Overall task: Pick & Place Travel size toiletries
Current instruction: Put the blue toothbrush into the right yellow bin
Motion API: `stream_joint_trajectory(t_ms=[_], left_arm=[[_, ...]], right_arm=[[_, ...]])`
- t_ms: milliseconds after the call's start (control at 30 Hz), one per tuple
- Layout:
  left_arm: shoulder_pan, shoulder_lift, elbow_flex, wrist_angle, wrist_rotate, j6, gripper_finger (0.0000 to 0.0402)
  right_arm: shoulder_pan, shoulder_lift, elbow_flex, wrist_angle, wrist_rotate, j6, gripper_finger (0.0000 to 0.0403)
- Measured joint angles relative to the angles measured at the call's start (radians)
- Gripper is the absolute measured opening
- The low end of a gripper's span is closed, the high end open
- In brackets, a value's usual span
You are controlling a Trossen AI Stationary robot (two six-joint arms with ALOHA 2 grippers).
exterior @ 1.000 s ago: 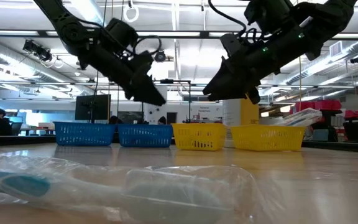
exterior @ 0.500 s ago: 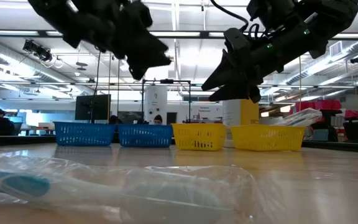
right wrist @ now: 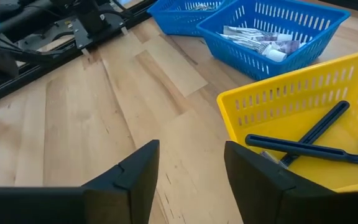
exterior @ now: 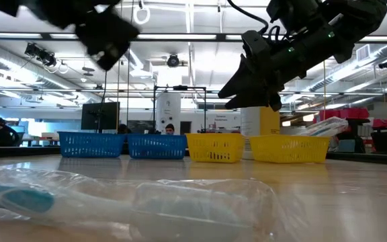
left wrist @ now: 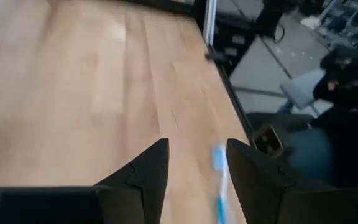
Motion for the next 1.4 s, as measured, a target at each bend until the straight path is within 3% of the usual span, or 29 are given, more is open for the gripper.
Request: stream_joint_trajectory(t_ms=[200,400,667,1167,1267,1400], left_arm=[[-0.114,0.117,0.024,-0.01,-0.024,-0.103,0.0169],[-0.184,0.263,0.125,-0.046,-0.025,-0.053,0.0169],[-0.232,0.322,0.145,-0.099,-0.032,-0.046,0.0169],[-0.3,0.467,0.15,-0.11,-0.185,-0.066,0.0168],[-0.301,0.468,0.15,-0.113,-0.225,-0.049,0.0153],[-0.299,0.469,0.148,-0.11,-0.249,-0.027,0.0102]], right_arm=[[0.0,0.0,0.0,-0.012,0.0,0.0,0.018],[0.0,0.0,0.0,-0.018,0.0,0.009,0.0175],[0.005,0.0,0.0,-0.025,0.0,0.011,0.0179],[0.071,0.0,0.0,-0.038,0.0,0.009,0.0199],[0.091,0.0,0.0,-0.034,-0.001,-0.023,0.0193],[0.136,0.0,0.0,-0.024,-0.057,-0.079,0.0183]])
